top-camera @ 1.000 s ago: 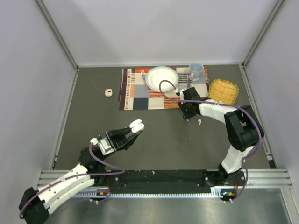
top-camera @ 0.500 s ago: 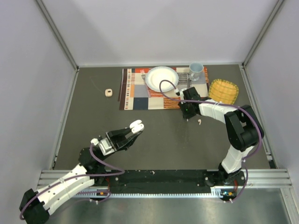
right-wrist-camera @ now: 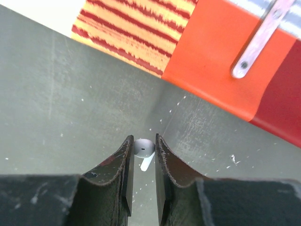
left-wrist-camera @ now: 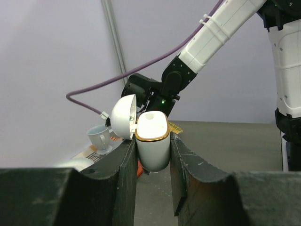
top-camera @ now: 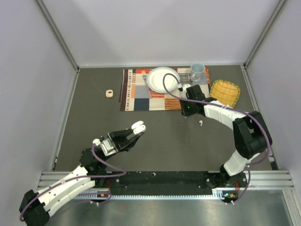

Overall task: Insert the wireless bluetooth earbuds into the charging case
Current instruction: Pick up the right earbud from the center of the board, then insert the right earbud into the right side groove of the charging case.

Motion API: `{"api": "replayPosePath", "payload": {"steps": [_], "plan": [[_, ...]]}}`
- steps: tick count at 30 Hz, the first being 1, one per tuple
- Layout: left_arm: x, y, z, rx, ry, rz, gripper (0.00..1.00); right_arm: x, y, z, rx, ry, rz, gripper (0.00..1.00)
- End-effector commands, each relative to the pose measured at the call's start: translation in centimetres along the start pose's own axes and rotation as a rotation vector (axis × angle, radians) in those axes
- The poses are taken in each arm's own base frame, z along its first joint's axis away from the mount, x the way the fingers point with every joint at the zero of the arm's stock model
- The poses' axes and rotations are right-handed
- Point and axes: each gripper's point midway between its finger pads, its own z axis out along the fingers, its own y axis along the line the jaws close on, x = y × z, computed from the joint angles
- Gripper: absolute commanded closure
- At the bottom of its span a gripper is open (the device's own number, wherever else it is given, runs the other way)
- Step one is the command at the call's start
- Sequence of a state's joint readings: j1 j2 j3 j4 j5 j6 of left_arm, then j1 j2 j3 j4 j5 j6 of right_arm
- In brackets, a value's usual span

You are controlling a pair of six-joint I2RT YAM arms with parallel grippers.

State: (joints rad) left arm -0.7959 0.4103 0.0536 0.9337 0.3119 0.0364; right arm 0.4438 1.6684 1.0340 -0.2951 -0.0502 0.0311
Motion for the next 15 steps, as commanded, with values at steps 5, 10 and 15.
{"api": "replayPosePath", "payload": {"steps": [5,10,15], "plan": [[-0.8,0.5,0.4,-0.023,-0.023,0.010,1.00,-5.1,0.4,-3.6,-0.008,-0.210,0.046,0.98],[-0.3,0.8,0.4,-0.039,-0.006,0.007,1.00,-7.2,1.8,-6.5,-0.071,-0.321,0.081,1.00],[-0.1,1.6,0.6,-0.085,-0.004,-0.010,1.00,-9.2,3.7,-11.0,-0.075,-0.486,0.045,1.00]]}}
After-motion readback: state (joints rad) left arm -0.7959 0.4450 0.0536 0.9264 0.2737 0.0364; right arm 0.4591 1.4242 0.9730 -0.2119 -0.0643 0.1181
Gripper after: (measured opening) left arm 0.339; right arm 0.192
